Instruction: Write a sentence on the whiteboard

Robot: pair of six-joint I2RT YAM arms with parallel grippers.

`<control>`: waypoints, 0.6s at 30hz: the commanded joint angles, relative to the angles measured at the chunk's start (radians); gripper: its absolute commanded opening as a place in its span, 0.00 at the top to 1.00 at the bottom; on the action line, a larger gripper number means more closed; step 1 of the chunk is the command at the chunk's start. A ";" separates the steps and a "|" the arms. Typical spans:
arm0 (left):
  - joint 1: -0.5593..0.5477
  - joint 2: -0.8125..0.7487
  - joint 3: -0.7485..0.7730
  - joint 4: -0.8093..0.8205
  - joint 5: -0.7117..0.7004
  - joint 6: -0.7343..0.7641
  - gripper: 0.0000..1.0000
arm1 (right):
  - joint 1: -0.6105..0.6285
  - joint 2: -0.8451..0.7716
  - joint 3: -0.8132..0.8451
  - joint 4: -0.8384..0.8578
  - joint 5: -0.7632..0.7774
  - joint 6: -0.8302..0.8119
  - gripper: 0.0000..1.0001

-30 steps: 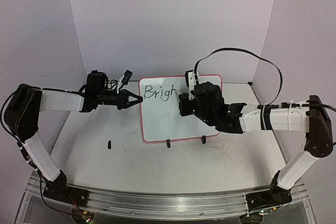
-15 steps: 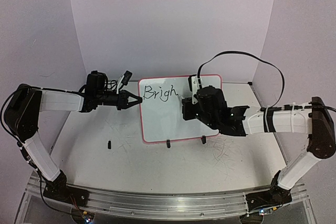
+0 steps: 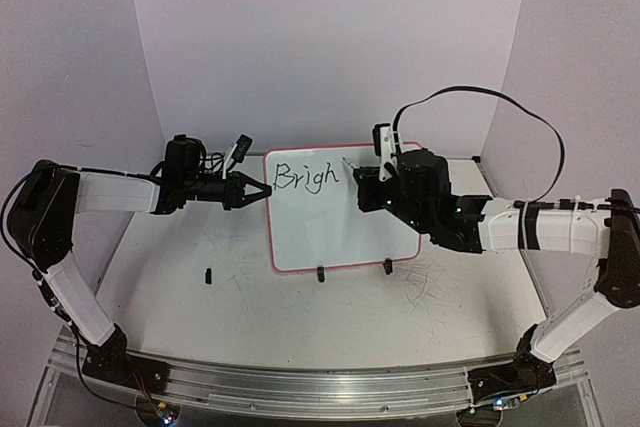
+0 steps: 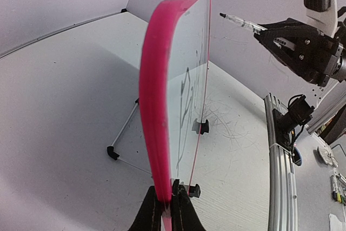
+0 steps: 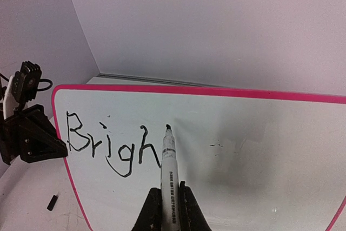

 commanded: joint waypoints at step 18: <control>0.005 -0.044 0.009 0.071 -0.020 0.052 1.00 | 0.000 0.074 0.085 -0.023 0.078 -0.023 1.00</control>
